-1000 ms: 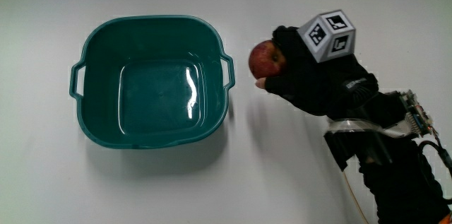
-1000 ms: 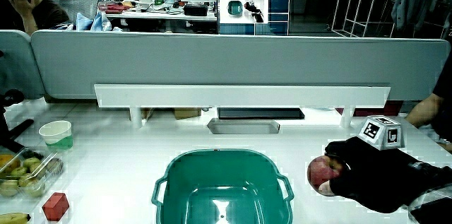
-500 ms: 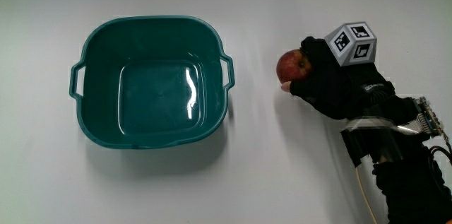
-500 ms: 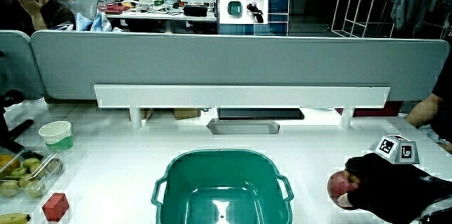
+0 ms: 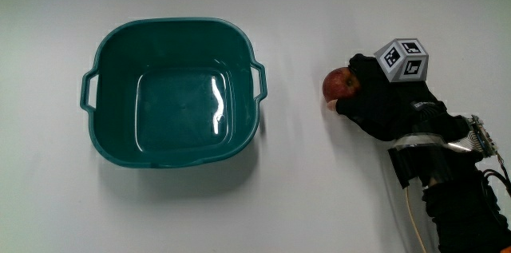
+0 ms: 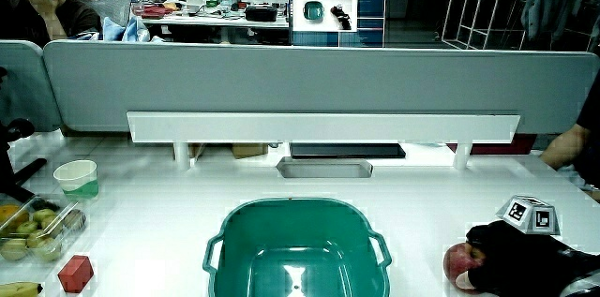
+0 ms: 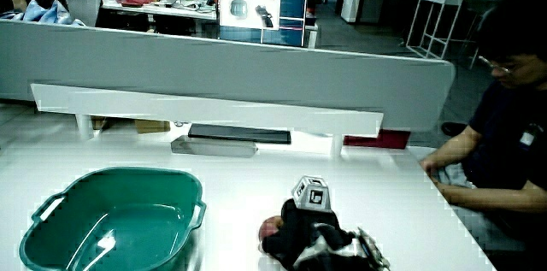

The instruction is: Place apple on desk

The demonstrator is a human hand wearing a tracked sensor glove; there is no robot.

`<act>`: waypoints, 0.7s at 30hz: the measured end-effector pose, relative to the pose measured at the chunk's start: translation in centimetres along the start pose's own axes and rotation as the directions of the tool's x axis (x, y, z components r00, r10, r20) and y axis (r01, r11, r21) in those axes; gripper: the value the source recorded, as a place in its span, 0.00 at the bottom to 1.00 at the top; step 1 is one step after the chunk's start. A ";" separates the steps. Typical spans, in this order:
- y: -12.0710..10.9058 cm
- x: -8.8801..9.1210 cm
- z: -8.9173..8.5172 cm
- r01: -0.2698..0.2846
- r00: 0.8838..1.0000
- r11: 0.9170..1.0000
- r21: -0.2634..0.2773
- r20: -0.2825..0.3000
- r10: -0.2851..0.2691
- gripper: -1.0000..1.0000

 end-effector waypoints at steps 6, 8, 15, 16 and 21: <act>0.0 0.3 -0.4 0.004 1.000 1.000 -0.014 -0.013 -0.005 0.50; 0.4 0.7 -0.9 0.015 1.000 1.000 -0.026 -0.012 -0.015 0.50; 0.6 0.9 -0.8 0.043 0.999 0.997 -0.060 -0.029 -0.045 0.50; 0.7 1.1 -0.9 0.057 0.997 0.996 -0.063 -0.038 -0.060 0.50; 0.6 1.1 -1.0 0.065 0.995 0.994 -0.093 -0.066 -0.072 0.39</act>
